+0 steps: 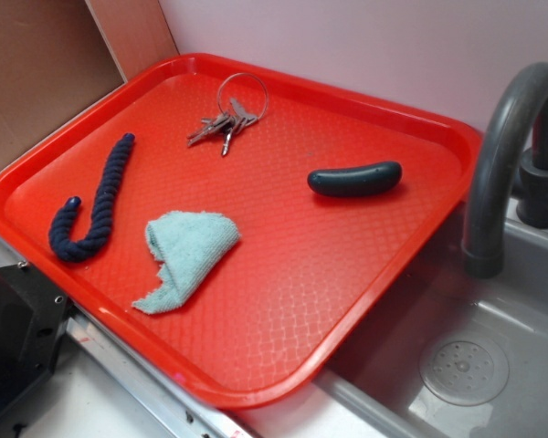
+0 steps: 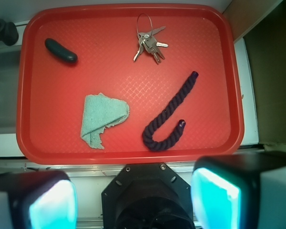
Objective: Grab the plastic pickle.
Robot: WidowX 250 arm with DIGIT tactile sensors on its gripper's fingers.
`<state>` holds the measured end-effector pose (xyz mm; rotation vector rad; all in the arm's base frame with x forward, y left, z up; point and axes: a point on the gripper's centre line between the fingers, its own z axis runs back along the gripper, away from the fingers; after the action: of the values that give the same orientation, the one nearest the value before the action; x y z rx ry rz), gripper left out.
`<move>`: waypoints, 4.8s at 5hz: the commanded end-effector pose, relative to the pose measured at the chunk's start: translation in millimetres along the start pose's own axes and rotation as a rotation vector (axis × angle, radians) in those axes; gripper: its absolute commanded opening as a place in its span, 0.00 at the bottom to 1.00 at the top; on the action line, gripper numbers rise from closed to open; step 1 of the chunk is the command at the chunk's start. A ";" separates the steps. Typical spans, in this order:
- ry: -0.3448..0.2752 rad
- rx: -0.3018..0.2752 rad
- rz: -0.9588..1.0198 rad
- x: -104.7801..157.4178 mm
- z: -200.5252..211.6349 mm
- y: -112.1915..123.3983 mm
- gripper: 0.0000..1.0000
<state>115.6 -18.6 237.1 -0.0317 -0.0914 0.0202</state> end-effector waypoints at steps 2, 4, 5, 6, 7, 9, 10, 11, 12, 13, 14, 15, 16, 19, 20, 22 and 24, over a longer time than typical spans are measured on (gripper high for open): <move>0.010 0.010 -0.020 13.7 -9.2 -1.4 1.00; -0.015 0.009 -0.148 47.6 -35.7 -13.7 1.00; -0.047 -0.017 -0.348 64.7 -49.7 -27.2 1.00; -0.049 0.021 -0.481 84.0 -70.2 -48.7 1.00; -0.073 0.005 -0.575 94.4 -82.9 -62.3 1.00; -0.028 0.108 -0.664 122.5 -125.3 -83.9 1.00; -0.005 0.093 -0.672 130.6 -142.6 -97.8 1.00; 0.008 0.080 -0.686 139.3 -160.7 -105.7 1.00; 0.043 -0.001 -0.725 149.7 -185.8 -115.0 1.00; 0.087 0.052 -0.711 159.5 -203.9 -113.9 1.00; 0.107 0.067 -0.713 165.0 -216.8 -113.9 1.00; 0.138 0.071 -0.722 168.2 -228.3 -112.0 1.00; 0.146 0.066 -0.741 167.6 -235.6 -116.4 0.84; 0.157 0.177 -0.540 158.7 -210.6 -91.6 0.00; 0.164 0.084 -0.366 140.2 -158.9 -62.7 0.00; 0.151 -0.050 -0.050 77.3 -79.0 -17.9 0.00; 0.122 -0.003 0.074 37.8 -26.2 -12.1 0.00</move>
<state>158.7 -18.0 206.9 -0.0403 0.0816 0.0848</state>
